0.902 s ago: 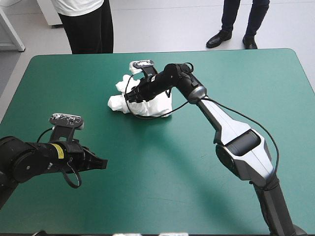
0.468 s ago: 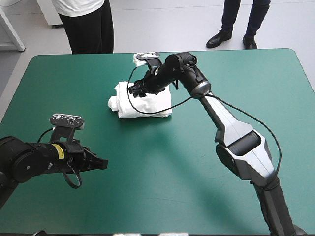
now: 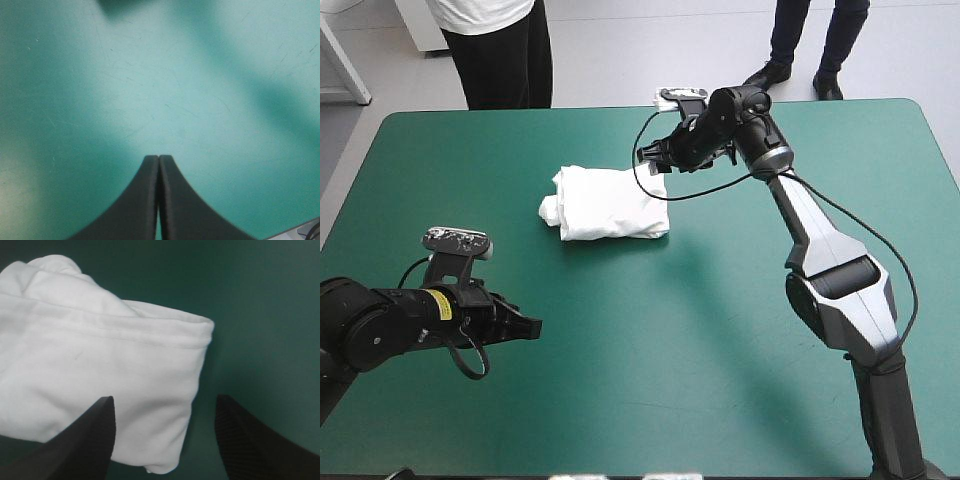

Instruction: Fold the cloth

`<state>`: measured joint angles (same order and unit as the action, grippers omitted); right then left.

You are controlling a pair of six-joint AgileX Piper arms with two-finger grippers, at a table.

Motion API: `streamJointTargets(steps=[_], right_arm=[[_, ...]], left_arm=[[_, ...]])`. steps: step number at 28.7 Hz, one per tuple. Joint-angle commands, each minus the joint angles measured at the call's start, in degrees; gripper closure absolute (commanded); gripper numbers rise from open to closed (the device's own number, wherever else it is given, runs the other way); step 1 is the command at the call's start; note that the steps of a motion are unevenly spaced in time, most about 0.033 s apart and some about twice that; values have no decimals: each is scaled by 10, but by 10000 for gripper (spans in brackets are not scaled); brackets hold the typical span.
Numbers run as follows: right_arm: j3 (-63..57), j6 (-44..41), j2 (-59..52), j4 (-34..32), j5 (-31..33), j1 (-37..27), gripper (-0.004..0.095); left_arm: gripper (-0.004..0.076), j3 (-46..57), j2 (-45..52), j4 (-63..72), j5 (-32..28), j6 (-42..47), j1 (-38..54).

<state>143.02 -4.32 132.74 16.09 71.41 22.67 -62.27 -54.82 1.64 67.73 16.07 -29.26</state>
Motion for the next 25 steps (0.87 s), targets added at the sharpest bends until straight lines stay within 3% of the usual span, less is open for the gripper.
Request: streamJointTargets(steps=[1, 20, 24, 25], right_arm=[[17, 6, -29, 29, 1, -18, 355], [-36, 34, 43, 113, 1, -17, 359], [-36, 38, 51, 116, 1, -3, 469], [-36, 43, 57, 114, 1, 8, 571]], left_arm=[[734, -14, 5, 3, -28, 5, -1], [734, -14, 1, -5, -45, 5, -1], [734, -14, 1, -5, -48, 5, -1], [734, -14, 1, -5, -48, 5, -1]])
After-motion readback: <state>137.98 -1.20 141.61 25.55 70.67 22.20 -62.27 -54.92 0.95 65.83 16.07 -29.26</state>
